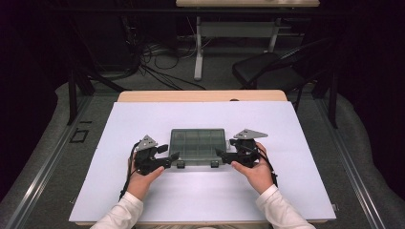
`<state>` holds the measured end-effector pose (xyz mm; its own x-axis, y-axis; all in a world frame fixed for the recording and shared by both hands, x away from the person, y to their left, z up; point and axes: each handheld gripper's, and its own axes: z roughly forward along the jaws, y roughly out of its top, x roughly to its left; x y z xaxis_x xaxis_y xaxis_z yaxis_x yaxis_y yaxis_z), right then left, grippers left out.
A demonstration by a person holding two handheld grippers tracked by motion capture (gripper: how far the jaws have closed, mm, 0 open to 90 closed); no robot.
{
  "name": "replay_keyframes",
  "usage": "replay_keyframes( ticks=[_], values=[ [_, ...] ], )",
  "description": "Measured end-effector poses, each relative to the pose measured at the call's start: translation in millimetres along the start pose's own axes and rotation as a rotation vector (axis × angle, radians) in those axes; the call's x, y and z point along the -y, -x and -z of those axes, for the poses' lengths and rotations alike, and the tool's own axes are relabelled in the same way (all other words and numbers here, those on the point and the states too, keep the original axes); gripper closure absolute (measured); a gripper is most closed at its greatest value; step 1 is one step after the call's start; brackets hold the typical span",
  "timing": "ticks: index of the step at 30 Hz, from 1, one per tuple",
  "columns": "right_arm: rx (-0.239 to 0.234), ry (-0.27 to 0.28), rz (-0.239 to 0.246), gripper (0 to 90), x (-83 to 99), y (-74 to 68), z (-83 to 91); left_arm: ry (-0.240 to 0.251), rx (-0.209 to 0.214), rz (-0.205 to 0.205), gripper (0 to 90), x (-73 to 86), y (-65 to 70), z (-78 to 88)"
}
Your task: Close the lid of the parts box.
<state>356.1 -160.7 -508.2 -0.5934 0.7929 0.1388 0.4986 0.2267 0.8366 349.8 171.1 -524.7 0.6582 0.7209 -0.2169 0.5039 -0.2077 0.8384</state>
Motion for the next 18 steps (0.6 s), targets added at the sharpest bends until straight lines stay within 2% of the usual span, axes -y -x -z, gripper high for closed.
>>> replay_keyframes(
  ticks=[2, 6, 11, 13, 15, 18],
  values=[
    [-0.002, -0.003, 0.007, 19.2, 0.0, -0.5, 0.3, -0.002, 0.008, 0.019, 36.1, -1.3, -0.1, 3.6],
    [-0.016, -0.020, -0.005, 14.5, -0.4, 0.6, 3.4, 0.007, 0.002, -0.012, 28.1, -3.4, -0.1, 9.0],
    [-0.010, -0.012, -0.046, 7.8, -1.1, 3.5, 9.4, 0.023, -0.011, -0.019, 19.7, -4.4, -0.1, 16.0],
    [-0.026, -0.009, -0.063, 7.3, -1.1, 4.5, 12.3, 0.027, -0.010, -0.014, 14.7, -4.1, 0.0, 18.1],
    [-0.034, -0.002, -0.064, 5.0, -0.8, 5.3, 15.7, 0.030, -0.009, -0.009, 13.3, -3.3, -0.2, 20.8],
    [-0.021, 0.010, -0.047, 3.4, 1.4, 6.5, 22.0, 0.026, 0.012, -0.009, 1.5, -2.0, -1.3, 23.4]
  ],
)
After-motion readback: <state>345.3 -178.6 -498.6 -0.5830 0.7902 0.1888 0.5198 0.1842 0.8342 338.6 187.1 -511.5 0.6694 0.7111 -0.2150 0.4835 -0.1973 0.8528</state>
